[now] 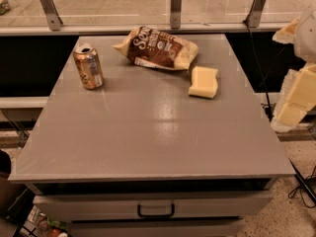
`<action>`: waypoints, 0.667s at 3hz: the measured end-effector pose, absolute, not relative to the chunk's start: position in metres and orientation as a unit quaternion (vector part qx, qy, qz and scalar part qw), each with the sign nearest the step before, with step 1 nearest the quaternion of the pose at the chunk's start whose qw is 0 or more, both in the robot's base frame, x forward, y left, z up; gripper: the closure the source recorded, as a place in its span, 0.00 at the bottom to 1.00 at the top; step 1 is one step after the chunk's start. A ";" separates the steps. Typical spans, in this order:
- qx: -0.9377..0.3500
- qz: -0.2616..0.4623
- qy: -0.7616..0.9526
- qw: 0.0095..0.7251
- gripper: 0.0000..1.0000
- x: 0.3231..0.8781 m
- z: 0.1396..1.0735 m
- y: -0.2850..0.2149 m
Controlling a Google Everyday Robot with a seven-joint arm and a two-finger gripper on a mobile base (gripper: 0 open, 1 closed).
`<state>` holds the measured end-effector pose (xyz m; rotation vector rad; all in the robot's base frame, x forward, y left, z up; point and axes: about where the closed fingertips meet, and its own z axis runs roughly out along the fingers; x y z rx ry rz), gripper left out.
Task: Pick sponge
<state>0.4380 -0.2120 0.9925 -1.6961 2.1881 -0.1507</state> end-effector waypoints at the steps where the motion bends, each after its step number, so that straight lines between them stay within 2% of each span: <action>1: -0.601 -0.053 0.776 0.183 0.00 0.438 0.992 -0.212; 2: -0.597 -0.047 0.776 0.197 0.00 0.441 0.992 -0.211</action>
Offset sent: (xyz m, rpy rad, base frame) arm 0.0093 0.0008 -0.0046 0.0759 -0.0184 -0.0101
